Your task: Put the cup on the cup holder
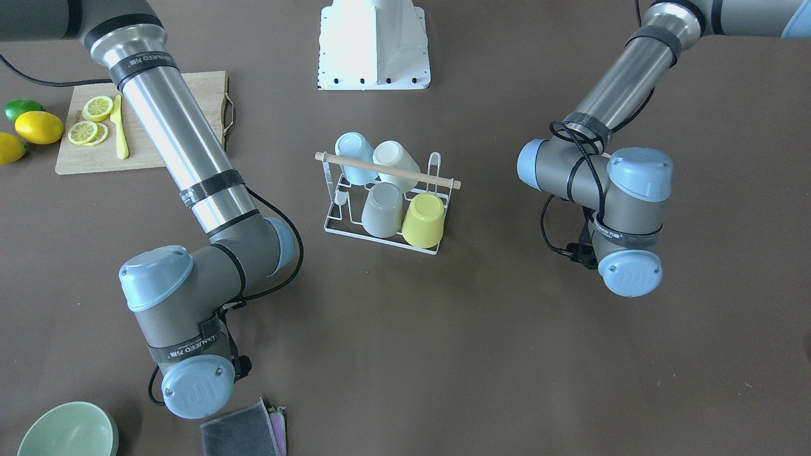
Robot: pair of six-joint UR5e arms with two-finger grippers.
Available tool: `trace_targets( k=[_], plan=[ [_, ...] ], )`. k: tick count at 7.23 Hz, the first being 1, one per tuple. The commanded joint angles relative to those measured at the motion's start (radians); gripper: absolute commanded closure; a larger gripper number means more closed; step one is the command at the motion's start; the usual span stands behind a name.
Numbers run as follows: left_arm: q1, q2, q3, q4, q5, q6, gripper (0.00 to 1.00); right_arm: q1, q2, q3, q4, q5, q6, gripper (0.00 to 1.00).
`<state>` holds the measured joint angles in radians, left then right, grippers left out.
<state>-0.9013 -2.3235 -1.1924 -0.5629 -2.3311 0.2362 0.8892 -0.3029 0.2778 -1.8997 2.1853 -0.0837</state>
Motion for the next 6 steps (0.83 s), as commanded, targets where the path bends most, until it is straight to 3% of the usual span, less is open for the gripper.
trace_targets(
  k=[1,4,6],
  plan=[
    [-0.092,0.051,-0.164,-0.248,-0.008,-0.009,1.00,0.017,0.017,0.001,-0.036,0.002,-0.022,1.00],
    [-0.082,0.186,-0.421,-1.031,-0.004,-0.447,1.00,0.083,0.034,0.015,-0.050,0.052,-0.146,1.00],
    [-0.059,0.335,-0.594,-1.374,0.004,-0.596,1.00,0.128,0.004,0.189,-0.090,0.085,-0.116,1.00]
  ],
)
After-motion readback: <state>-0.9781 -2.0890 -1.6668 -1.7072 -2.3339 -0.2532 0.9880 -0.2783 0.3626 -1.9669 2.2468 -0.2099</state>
